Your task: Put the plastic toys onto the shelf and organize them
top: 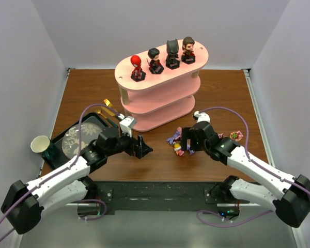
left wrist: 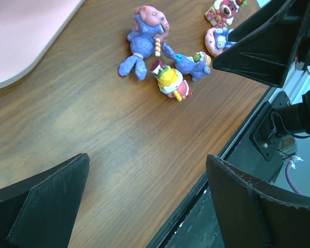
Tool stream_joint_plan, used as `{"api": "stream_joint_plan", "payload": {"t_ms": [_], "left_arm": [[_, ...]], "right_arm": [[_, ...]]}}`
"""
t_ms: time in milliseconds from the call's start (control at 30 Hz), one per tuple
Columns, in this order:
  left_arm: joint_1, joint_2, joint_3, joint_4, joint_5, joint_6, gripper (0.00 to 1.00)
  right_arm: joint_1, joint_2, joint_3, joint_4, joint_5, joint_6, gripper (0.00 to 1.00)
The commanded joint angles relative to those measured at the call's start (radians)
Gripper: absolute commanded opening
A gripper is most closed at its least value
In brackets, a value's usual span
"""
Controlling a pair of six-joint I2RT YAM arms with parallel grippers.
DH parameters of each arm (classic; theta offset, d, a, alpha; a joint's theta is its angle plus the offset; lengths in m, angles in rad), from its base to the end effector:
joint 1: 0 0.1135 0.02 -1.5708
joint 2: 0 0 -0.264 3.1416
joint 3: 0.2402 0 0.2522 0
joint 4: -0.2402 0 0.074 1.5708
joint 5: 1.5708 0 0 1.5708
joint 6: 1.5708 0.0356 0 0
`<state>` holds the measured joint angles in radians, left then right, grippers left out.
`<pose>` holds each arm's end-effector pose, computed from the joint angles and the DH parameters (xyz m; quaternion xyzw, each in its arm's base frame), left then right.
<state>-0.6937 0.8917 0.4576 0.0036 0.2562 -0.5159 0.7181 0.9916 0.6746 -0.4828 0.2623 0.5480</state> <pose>0.1482 -0.1349 0.2251 0.1428 0.8255 -0.3929 0.3792 0.1586 0.1263 0.2374 -0.0290 0.9195 0.1228 0.3722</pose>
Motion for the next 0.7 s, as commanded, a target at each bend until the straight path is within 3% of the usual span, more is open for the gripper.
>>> {"api": "stream_joint_plan", "payload": {"t_ms": [0,467,667], "left_arm": [[-0.050,0.036,0.049,0.096,-0.078,-0.044,1.00],[-0.101,0.075,0.018,0.102,-0.158,-0.070,1.00],[-0.099,0.092,0.012,0.118,-0.144,-0.085,1.00]], "right_arm": [[0.003,0.019,0.013,0.059,-0.031,-0.022,0.89],[0.003,0.050,0.002,0.061,-0.051,-0.016,0.87],[0.004,0.085,-0.030,0.145,-0.181,-0.045,0.78]]}}
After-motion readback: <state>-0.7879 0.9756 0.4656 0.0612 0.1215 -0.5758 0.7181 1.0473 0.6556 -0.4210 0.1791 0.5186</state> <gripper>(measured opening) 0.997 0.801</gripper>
